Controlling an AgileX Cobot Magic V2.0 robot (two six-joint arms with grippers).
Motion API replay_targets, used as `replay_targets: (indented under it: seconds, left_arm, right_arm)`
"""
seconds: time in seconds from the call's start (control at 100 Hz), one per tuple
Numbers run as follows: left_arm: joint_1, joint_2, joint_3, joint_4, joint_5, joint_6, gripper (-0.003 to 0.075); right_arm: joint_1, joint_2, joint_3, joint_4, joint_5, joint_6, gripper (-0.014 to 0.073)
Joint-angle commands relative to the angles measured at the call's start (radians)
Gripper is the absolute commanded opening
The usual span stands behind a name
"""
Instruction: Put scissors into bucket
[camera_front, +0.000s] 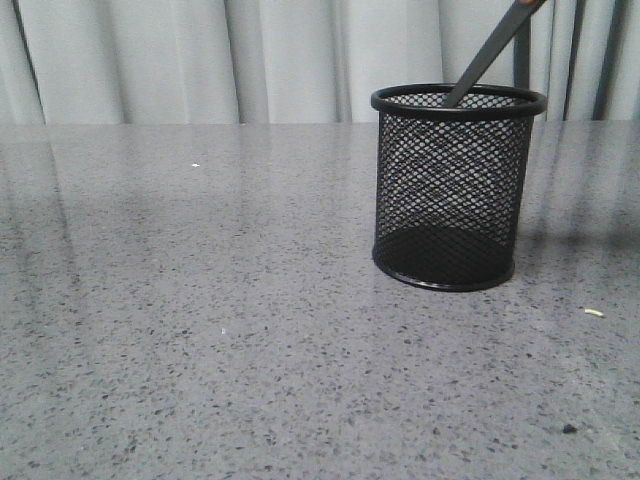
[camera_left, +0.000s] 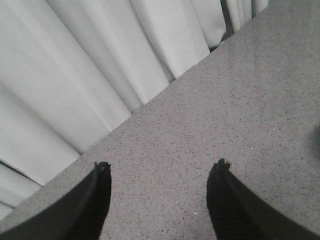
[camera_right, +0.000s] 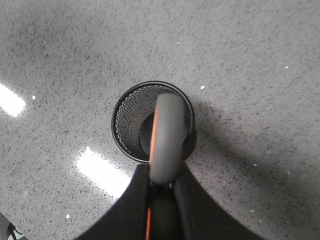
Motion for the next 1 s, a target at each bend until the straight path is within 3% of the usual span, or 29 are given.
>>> replay_targets:
  seconds: [0.0,0.43,0.52,0.75,0.99]
  left_arm:
    - [0.002,-0.020,-0.032,-0.054,-0.053,-0.011,0.0386]
    - [0.002,-0.020,-0.032,-0.054,-0.057,-0.011,0.0386]
    - [0.002,-0.020,-0.032,-0.054,-0.057,-0.011,0.0387]
    - [0.002,-0.017,-0.032,-0.054,-0.057,-0.011,0.0387]
    - [0.002,-0.016,-0.032,-0.059,-0.043,-0.011,0.0386]
  right_arm:
    - [0.016,0.018,-0.034,0.013,0.008,-0.001,-0.0055]
    - [0.036,0.129,-0.035,-0.008,0.029,-0.001,-0.0048]
    - [0.036,0.137,-0.036,-0.006,0.029,-0.001,0.0017]
    - [0.036,0.137,-0.060,-0.015,0.013,-0.001,0.0344]
    - [0.003,0.117,-0.206,-0.132,0.007,0.012,0.0359]
